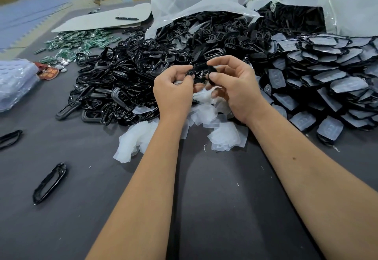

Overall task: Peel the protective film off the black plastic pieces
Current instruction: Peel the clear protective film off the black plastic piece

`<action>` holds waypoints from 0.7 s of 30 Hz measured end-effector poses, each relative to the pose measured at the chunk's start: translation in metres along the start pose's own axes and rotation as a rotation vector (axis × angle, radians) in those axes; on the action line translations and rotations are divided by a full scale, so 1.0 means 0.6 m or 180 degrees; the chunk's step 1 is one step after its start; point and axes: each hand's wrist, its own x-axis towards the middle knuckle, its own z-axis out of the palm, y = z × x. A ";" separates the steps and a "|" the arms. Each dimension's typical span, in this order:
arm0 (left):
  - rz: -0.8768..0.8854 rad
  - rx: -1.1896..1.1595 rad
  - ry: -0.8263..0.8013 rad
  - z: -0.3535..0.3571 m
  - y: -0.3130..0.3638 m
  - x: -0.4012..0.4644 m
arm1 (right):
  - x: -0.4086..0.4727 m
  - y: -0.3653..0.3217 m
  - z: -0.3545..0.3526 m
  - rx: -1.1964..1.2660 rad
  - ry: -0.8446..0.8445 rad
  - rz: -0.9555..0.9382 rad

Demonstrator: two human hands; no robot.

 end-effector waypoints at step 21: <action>-0.0272 -0.0112 -0.0343 -0.005 -0.008 0.002 | 0.000 0.014 0.007 -0.1436 0.0822 -0.0455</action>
